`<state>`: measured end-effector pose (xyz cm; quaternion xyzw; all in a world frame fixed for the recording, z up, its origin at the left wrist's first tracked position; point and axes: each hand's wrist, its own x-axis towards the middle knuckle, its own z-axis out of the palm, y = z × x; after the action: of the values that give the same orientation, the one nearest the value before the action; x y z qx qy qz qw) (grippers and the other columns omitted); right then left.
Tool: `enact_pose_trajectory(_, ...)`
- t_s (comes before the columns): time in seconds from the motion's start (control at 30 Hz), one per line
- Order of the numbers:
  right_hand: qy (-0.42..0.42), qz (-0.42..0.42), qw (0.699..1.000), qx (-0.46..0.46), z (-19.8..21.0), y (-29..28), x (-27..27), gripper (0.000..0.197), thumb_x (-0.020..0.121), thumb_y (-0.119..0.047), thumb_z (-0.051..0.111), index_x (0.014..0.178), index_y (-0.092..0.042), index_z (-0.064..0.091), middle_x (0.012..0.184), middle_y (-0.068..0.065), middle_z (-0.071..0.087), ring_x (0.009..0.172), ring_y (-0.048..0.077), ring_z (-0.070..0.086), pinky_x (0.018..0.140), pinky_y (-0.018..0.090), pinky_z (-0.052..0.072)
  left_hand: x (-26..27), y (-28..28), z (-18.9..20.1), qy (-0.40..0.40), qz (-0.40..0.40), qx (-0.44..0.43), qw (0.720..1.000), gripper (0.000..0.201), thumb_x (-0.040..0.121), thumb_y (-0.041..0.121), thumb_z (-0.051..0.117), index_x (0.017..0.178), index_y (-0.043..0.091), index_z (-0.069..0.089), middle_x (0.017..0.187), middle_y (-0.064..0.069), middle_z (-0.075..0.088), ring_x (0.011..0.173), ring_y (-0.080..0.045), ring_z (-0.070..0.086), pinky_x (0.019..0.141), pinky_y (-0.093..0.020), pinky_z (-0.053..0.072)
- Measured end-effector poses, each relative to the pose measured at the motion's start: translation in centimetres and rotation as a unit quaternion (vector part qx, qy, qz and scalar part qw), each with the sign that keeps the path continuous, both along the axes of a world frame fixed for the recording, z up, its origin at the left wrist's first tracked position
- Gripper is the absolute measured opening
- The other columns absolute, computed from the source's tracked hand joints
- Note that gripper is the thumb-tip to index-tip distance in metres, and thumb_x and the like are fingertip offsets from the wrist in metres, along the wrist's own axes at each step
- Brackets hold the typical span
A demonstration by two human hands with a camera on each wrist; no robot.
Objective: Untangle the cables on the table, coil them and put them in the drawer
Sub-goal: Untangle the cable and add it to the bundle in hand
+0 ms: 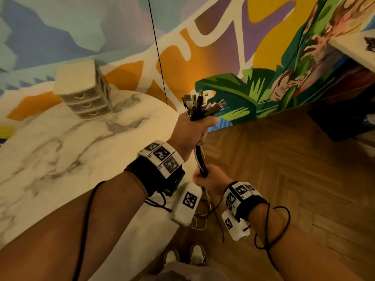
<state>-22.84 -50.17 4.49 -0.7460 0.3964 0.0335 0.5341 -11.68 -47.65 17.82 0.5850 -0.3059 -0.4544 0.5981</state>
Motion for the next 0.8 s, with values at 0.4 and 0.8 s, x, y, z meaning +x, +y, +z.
enact_pose_trajectory(0.4, -0.302, -0.101, 0.947, -0.041, 19.6, -0.6, 6.1, 0.045, 0.100, -0.038, 0.033, 0.114, -0.009, 0.064, 0.116, 0.009, 0.066, 0.109, 0.022, 0.060, 0.087, 0.020, 0.046, 0.6, 3.1, 1.6, -0.101, 0.034, 0.046, 0.993, 0.017, 0.088, -0.006, 0.051, 0.075, 0.001, 0.058, 0.034, 0.010, 0.049, 0.033, 0.001, 0.044, 0.040, -0.010, 0.032)
enact_pose_trajectory(0.8, -0.309, -0.012, 0.949, -0.062, 17.8, 1.1, 6.2, 0.052, 0.098, -0.049, 0.018, 0.140, -0.031, 0.042, 0.131, -0.012, 0.058, 0.128, -0.001, 0.043, 0.112, 0.023, 0.025, 2.4, 5.7, 2.1, -0.127, 0.068, 0.047, 0.988, 0.023, 0.085, -0.002, 0.061, 0.092, -0.022, 0.054, 0.035, 0.007, 0.048, 0.036, -0.001, 0.042, 0.045, -0.015, 0.032)
